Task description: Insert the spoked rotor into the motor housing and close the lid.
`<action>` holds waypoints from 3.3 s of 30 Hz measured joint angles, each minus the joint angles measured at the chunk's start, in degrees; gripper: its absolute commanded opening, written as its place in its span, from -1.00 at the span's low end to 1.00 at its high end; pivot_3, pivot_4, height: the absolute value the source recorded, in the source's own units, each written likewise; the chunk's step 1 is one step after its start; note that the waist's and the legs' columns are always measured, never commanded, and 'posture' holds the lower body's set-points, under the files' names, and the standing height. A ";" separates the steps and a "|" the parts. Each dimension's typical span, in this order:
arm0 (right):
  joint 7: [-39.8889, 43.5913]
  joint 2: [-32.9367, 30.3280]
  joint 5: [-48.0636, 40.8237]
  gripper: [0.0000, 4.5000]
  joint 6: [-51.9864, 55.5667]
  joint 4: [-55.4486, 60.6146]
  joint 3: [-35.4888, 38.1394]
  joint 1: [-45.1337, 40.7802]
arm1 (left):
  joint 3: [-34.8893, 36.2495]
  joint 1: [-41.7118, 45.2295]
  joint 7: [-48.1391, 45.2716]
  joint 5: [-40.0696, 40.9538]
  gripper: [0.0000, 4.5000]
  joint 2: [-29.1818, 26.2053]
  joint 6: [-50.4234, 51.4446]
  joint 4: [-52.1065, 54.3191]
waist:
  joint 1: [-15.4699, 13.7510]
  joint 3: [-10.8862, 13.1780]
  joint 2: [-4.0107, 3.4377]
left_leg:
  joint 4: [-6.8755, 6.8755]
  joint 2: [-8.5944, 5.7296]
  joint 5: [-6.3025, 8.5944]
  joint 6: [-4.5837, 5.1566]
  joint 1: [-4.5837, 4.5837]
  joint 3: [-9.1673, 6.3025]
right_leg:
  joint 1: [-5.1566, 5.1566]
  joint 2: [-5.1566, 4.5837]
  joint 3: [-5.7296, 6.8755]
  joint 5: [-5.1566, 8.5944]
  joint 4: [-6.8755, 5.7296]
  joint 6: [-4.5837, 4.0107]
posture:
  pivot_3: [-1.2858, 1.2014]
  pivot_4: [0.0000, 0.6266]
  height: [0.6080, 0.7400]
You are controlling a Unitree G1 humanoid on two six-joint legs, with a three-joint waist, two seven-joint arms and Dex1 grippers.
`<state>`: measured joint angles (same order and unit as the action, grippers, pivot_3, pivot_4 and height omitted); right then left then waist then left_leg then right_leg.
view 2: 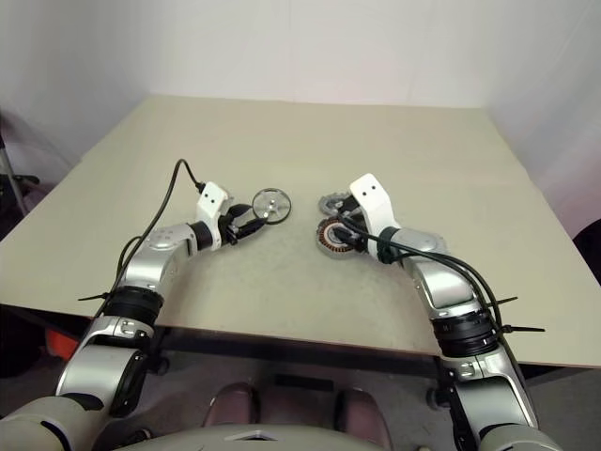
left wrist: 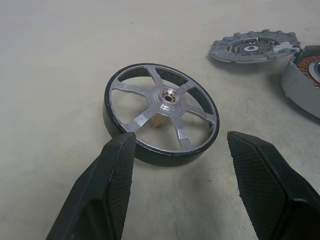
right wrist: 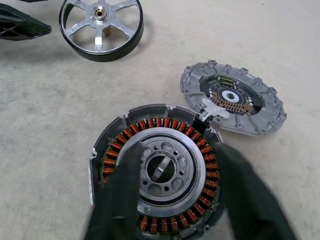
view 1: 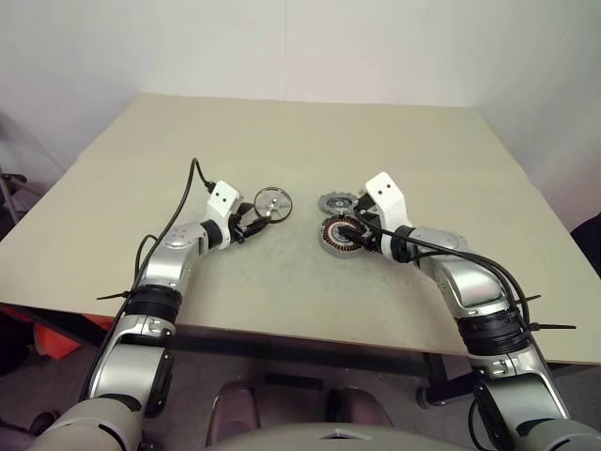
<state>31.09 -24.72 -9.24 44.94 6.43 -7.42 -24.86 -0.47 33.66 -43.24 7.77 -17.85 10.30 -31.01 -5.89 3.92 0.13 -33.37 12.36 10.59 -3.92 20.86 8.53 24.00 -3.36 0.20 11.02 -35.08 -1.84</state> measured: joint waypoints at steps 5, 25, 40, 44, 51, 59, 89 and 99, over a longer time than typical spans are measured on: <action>0.05 0.32 0.01 -0.99 0.00 -0.22 -0.01 0.00 | 0.00 0.10 0.00 -0.01 0.37 0.00 -0.11 -0.13 | 0.00 0.00 0.00 | 0.00 0.00 -0.03 0.00 -0.01 0.00 | 0.00 0.00 0.00 0.00 -0.04 0.00 | 0.03 -1.00 1.00; -0.17 1.02 1.33 -0.99 -3.24 -5.55 -1.74 -0.38 | 0.02 0.15 0.16 -0.10 0.37 -0.16 -0.50 -0.26 | 0.03 -0.01 0.01 | -0.01 -0.01 -0.13 -0.07 -0.12 0.00 | -0.04 -0.01 -0.01 0.00 -0.18 0.00 | 0.03 -1.00 1.00; -0.58 0.84 1.53 -0.99 -3.51 -4.52 -1.86 0.43 | 0.00 0.15 0.26 -0.10 0.37 -0.17 -0.49 -0.26 | 0.02 -0.01 0.02 | -0.01 -0.01 -0.14 -0.06 -0.14 0.00 | -0.05 0.00 -0.01 0.00 -0.21 -0.01 | 0.03 -1.00 1.00; -0.40 0.69 1.44 -0.99 -1.84 -2.51 -1.86 0.11 | 0.00 0.15 0.26 -0.10 0.37 -0.16 -0.49 -0.26 | 0.01 -0.01 0.02 | -0.01 -0.01 -0.14 -0.06 -0.13 0.00 | -0.04 -0.01 -0.02 0.00 -0.21 0.00 | 0.03 -1.00 1.00; -0.02 0.47 1.40 -0.99 -1.73 -2.12 -1.86 -0.89 | 0.00 0.14 0.29 -0.10 0.37 -0.15 -0.48 -0.26 | 0.02 -0.01 0.02 | -0.01 -0.01 -0.15 -0.07 -0.14 0.00 | -0.04 -0.01 -0.02 0.00 -0.22 -0.01 | 0.03 -1.00 1.00; 0.06 2.04 1.82 -0.99 -6.20 -7.87 -2.38 -0.38 | -0.05 0.00 0.40 -0.10 0.37 -0.11 -0.44 -0.19 | 0.09 -0.06 0.08 | 0.00 -0.01 -0.15 -0.07 -0.29 0.00 | -0.17 -0.01 -0.02 0.01 -0.22 0.00 | 0.03 -1.00 1.00; 0.46 1.25 2.32 -0.99 -6.30 -7.92 -2.19 -0.44 | -1.27 -0.90 0.83 -0.07 0.37 0.37 0.10 0.73 | 0.22 -0.08 0.10 | 0.17 -0.01 -0.11 -0.01 -0.80 0.00 | -0.80 0.00 0.01 0.03 0.14 0.03 | 0.03 -1.00 1.00; 0.67 0.54 2.20 -0.99 -4.28 -4.18 -1.73 -1.46 | -1.32 -0.90 0.99 -0.07 0.37 0.68 0.21 0.76 | 0.22 -0.07 0.10 | 0.27 -0.01 -0.09 0.02 -0.74 0.00 | -0.73 0.00 0.04 0.03 0.25 0.03 | 0.03 -1.00 1.00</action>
<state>31.76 -24.18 -7.03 40.67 2.25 -9.15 -26.32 -1.79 32.77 -42.26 7.70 -17.17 10.51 -30.25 -5.67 3.85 0.23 -33.10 12.34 10.50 -3.90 20.13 8.53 23.27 -3.36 0.24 11.05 -34.83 -1.81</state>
